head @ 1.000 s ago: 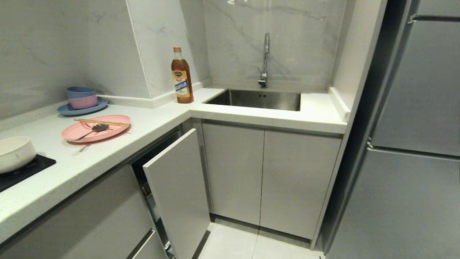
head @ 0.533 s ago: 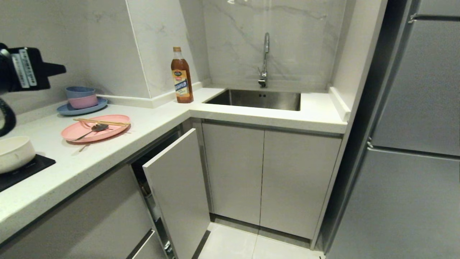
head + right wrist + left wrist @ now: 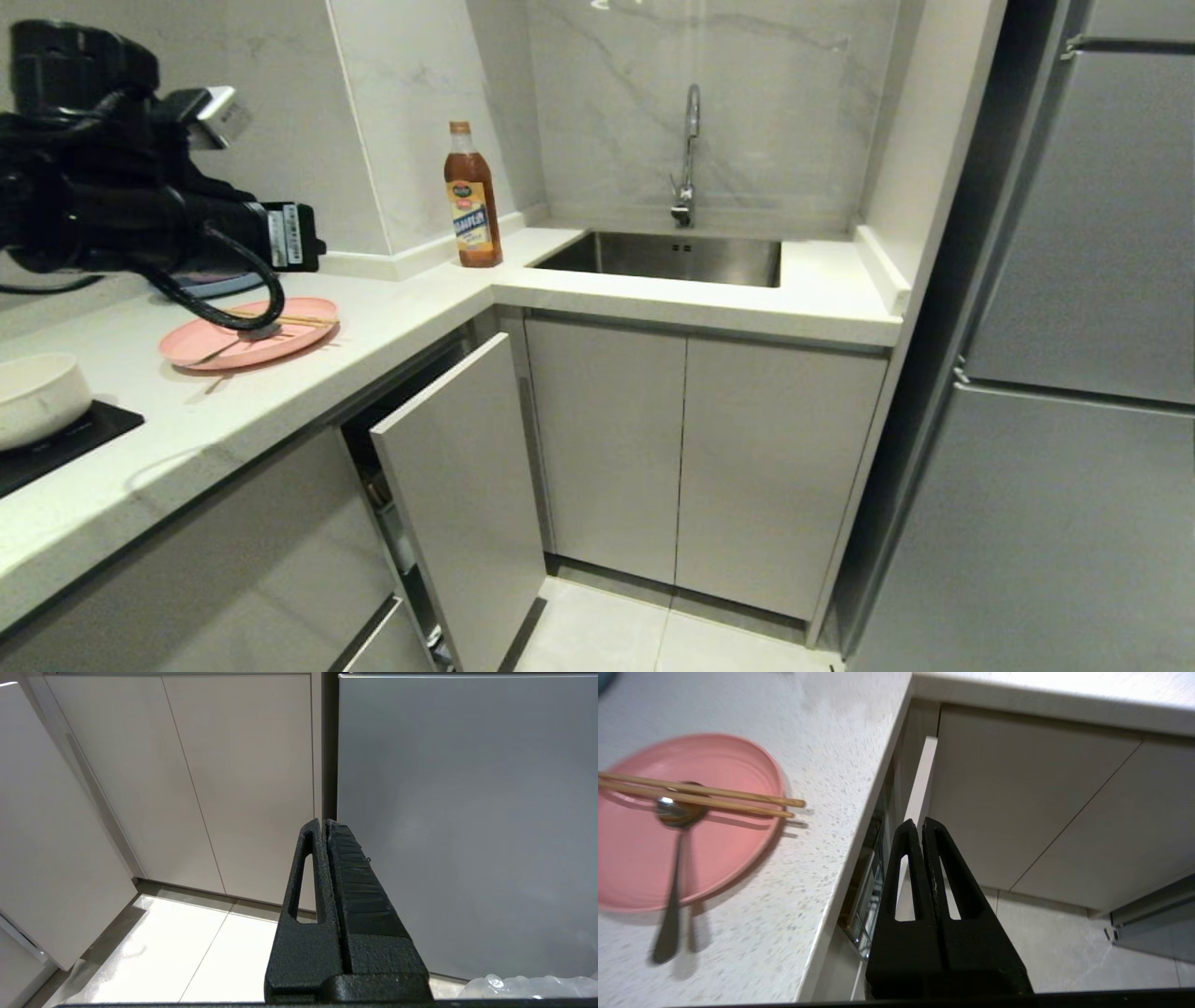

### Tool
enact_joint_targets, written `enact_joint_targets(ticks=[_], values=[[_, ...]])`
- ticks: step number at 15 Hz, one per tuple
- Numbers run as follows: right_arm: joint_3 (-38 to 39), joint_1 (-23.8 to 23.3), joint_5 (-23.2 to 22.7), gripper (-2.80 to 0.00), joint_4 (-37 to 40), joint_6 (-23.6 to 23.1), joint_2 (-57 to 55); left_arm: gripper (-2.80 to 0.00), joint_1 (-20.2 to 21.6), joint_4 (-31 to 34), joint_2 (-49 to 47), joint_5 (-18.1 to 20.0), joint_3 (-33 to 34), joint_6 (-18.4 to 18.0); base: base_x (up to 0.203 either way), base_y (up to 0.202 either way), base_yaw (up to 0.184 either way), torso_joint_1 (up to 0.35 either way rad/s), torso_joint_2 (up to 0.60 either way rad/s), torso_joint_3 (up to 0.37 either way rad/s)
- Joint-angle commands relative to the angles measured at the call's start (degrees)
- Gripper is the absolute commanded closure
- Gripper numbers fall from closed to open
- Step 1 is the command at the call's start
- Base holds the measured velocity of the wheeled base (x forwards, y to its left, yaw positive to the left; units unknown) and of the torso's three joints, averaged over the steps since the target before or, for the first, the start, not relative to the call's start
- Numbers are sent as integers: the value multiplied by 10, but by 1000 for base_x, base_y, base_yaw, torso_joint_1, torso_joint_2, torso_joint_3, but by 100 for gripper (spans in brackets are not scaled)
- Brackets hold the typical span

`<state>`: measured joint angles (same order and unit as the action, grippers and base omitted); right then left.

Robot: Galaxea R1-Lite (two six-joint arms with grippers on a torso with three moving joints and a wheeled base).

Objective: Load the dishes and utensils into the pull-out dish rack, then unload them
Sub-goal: Open the cupboard

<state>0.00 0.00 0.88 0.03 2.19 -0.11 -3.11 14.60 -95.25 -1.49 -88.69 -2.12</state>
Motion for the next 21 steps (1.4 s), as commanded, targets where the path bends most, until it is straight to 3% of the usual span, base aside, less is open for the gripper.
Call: enact_joint_targets(ticks=[1, 5, 13, 21], values=[[2, 0, 0, 0, 0, 0, 0, 0, 0, 1, -64, 0, -14, 0, 0, 0, 0, 0, 0, 0], [2, 0, 0, 0, 0, 0, 0, 0, 1, 17, -141, 1, -59, 0, 0, 0, 0, 0, 0, 0], [2, 0, 0, 0, 1, 0, 0, 0, 2, 127, -242, 0, -147, -8, 0, 0, 0, 0, 0, 0], [2, 0, 0, 0, 1, 0, 0, 0, 1, 127, -286, -4, -166, -27, 0, 0, 0, 0, 0, 0]])
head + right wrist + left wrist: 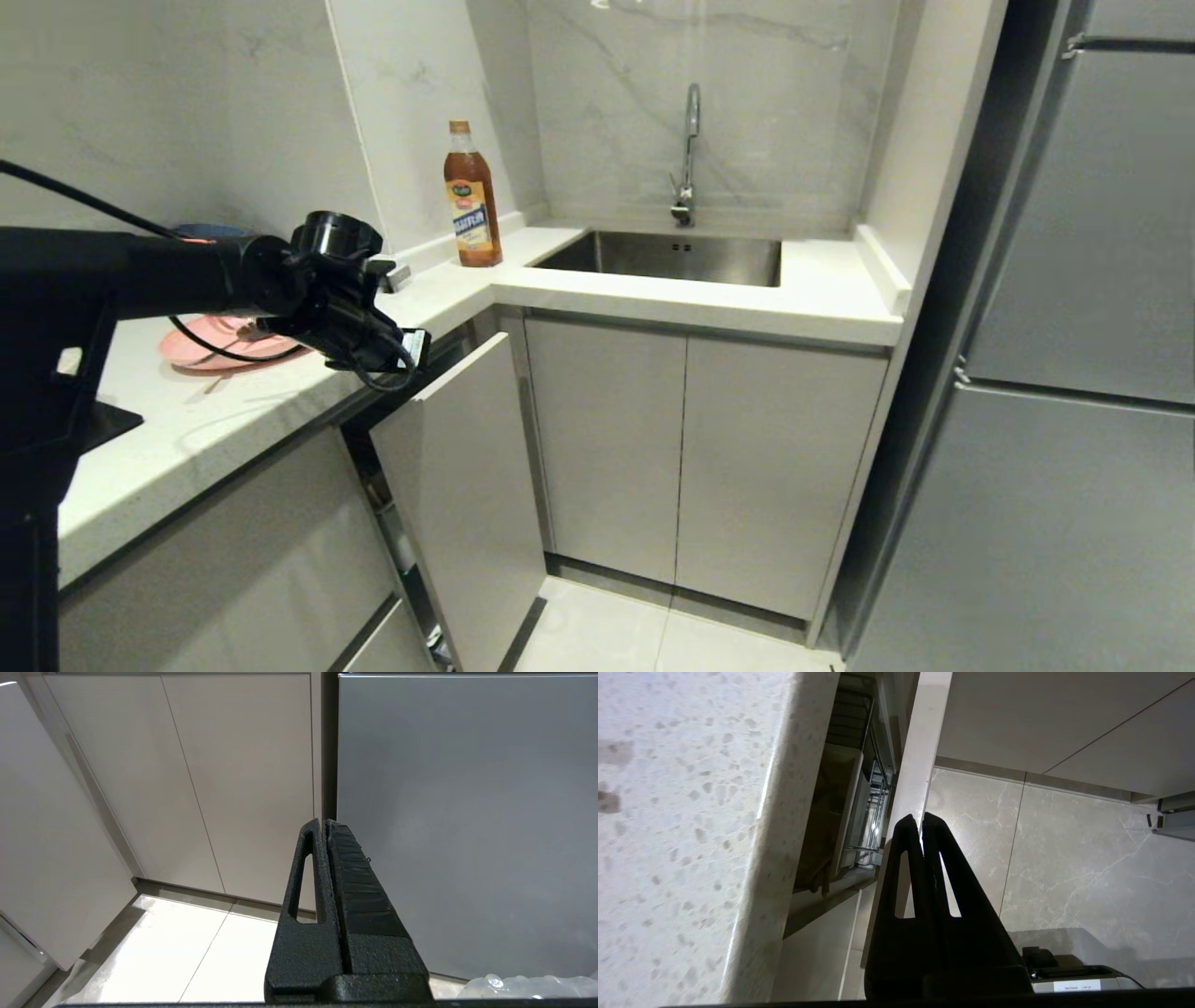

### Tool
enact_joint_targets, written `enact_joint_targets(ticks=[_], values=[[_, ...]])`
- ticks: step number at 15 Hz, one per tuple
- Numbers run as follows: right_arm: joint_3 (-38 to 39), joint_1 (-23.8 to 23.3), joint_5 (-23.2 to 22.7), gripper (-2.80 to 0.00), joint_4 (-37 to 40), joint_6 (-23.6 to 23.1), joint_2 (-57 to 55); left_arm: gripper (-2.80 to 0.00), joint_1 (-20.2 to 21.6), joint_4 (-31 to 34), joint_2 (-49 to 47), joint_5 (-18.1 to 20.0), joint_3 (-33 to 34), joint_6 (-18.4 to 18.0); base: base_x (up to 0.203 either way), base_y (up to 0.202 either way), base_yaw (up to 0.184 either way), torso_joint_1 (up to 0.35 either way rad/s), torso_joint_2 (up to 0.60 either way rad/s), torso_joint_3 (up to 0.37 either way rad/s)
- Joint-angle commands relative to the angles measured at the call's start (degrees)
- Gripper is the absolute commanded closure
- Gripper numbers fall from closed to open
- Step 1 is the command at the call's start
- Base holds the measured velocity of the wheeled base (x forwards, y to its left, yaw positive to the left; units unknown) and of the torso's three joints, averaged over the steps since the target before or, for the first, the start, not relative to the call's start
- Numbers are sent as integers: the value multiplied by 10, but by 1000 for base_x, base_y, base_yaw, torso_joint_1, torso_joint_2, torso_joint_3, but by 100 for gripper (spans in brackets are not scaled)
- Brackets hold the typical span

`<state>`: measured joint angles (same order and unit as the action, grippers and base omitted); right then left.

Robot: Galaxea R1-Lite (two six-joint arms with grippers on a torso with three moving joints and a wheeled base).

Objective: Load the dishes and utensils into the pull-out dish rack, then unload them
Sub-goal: Open the cupboard

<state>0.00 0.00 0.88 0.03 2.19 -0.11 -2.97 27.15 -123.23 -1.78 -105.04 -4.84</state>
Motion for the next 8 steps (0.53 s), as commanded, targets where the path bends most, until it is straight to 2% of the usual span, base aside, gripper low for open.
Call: enact_joint_targets(ticks=[1, 4, 5, 8], values=[[1, 0, 0, 0, 0, 0, 0, 0, 0, 2, -8, -1, -3, -1, 0, 0, 0, 0, 0, 0], [1, 0, 0, 0, 0, 0, 0, 0, 0, 1, -13, -1, -5, -3, 0, 0, 0, 0, 0, 0], [2, 0, 0, 0, 1, 0, 0, -280, 0, 1, -18, -1, -5, -7, 0, 0, 0, 0, 0, 0], [1, 0, 0, 0, 1, 0, 0, -280, 0, 0, -31, -1, -23, -10, 0, 0, 0, 0, 0, 0]])
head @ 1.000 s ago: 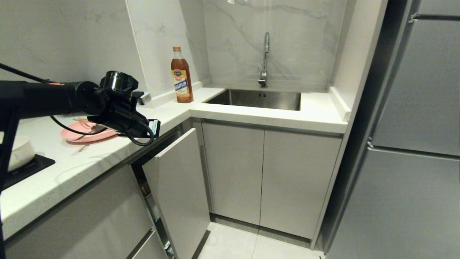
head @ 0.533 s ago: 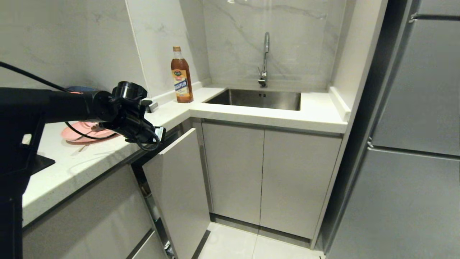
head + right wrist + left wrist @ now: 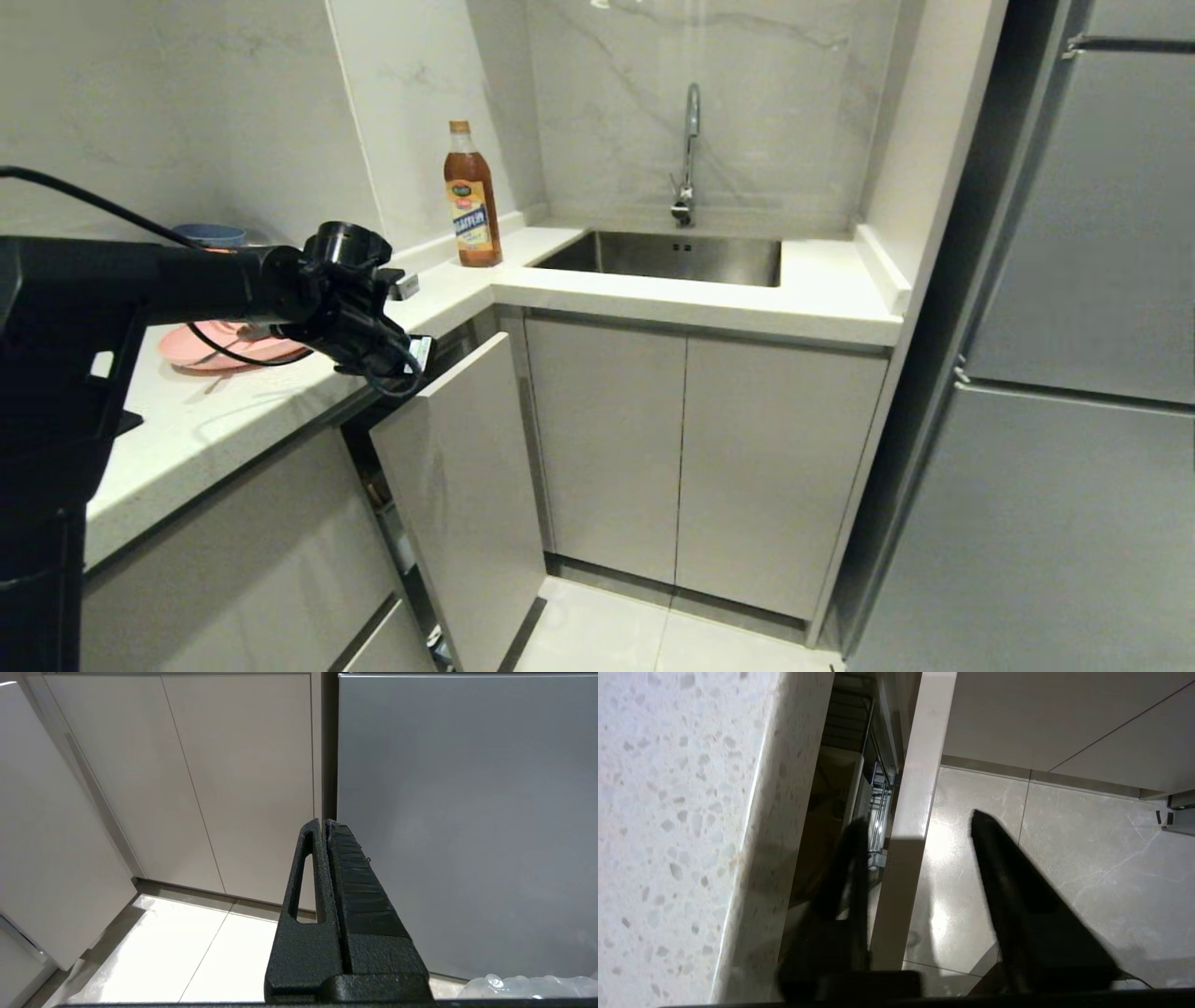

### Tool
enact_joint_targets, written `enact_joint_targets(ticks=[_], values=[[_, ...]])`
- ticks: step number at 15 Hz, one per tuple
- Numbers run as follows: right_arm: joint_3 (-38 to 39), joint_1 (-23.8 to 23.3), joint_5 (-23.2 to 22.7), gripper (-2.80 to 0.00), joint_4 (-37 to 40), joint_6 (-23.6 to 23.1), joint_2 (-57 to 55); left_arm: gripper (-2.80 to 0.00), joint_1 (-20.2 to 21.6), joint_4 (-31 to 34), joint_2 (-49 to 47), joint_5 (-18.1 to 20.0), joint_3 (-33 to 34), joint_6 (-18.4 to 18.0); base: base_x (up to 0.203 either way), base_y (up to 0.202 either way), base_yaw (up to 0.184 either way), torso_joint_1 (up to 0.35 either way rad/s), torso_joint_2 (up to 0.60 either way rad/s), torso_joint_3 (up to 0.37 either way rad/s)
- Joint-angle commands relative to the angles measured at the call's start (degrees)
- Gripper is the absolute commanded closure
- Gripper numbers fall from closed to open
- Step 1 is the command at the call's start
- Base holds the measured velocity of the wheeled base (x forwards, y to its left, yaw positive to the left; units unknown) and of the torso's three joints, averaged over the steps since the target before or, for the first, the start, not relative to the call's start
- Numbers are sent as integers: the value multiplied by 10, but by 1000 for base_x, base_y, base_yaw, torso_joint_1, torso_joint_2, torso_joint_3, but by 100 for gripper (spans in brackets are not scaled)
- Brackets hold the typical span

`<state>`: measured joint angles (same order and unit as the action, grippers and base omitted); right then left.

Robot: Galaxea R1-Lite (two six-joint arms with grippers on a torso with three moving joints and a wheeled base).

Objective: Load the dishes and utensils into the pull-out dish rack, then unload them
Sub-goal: Open the cupboard

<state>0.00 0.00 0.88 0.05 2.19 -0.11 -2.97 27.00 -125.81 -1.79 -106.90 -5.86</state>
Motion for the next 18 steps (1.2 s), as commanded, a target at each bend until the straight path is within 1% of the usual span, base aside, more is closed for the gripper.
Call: enact_joint_targets(ticks=[1, 7, 15, 18], values=[[2, 0, 0, 0, 0, 0, 0, -280, 0, 2, -9, 0, -12, 0, 0, 0, 0, 0, 0, 0], [2, 0, 0, 0, 0, 0, 0, -280, -1, 1, -45, 3, -42, 1, 0, 0, 0, 0, 0, 0], [2, 1, 0, 0, 0, 0, 0, -280, -2, -12, -81, 11, -44, 2, 0, 0, 0, 0, 0, 0], [1, 0, 0, 0, 0, 0, 0, -280, -13, -12, -88, 19, -44, 6, 0, 0, 0, 0, 0, 0]])
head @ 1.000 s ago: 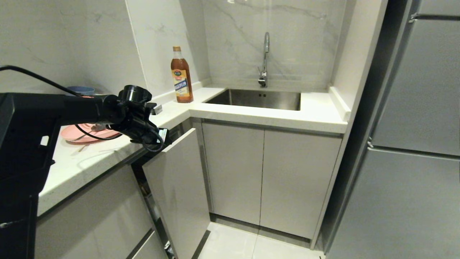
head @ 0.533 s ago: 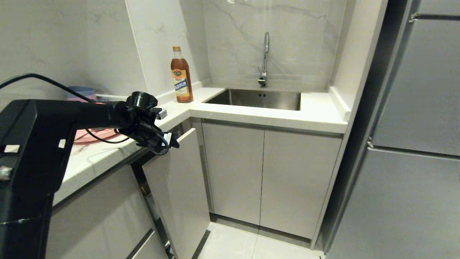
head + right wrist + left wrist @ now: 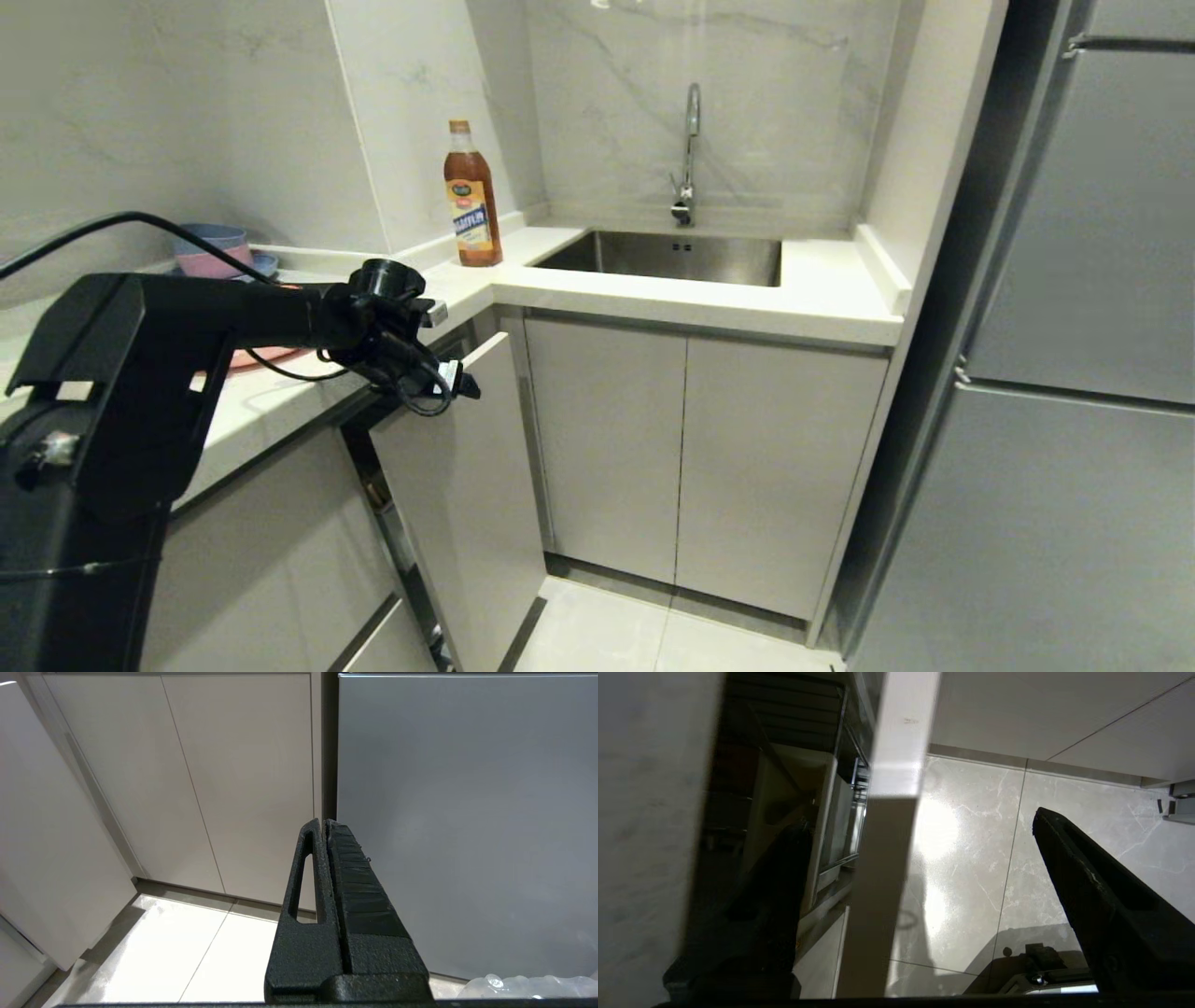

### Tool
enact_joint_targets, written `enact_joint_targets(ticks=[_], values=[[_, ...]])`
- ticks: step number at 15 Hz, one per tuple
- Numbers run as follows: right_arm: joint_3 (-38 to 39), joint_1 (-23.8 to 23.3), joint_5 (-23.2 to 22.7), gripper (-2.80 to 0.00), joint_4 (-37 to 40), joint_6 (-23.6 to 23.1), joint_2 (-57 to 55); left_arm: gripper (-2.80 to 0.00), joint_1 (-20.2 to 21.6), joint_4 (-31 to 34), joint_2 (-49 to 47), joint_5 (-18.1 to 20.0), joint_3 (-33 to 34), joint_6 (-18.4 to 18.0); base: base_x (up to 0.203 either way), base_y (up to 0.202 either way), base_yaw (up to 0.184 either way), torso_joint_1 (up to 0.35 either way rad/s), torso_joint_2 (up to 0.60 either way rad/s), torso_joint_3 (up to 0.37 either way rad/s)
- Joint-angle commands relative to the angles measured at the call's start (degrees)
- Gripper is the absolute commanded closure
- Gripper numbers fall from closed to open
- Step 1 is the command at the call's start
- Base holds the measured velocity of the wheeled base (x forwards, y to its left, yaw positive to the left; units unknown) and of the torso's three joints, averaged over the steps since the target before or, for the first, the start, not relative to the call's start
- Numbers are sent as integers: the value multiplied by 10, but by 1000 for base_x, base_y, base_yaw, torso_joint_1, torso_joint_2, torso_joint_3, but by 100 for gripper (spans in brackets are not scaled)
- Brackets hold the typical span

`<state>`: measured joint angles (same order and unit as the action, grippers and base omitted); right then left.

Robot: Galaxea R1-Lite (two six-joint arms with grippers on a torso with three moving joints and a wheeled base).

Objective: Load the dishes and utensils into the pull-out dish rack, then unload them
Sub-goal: Open the cupboard

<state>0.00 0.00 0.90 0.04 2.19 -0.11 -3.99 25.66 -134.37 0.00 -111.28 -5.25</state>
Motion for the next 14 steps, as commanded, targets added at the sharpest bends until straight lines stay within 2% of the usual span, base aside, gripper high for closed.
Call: enact_joint_targets(ticks=[1, 4, 14], values=[[2, 1, 0, 0, 0, 0, 0, -280, -6, 2, -5, 1, 0, 0, 0, 0, 0, 0, 0, 0], [1, 0, 0, 0, 0, 0, 0, -280, -14, 3, -7, 2, 2, 13, 0, 0, 0, 0, 0, 0], [2, 0, 0, 0, 0, 0, 0, -280, -39, 3, 3, 2, 1, 15, 0, 0, 0, 0, 0, 0]])
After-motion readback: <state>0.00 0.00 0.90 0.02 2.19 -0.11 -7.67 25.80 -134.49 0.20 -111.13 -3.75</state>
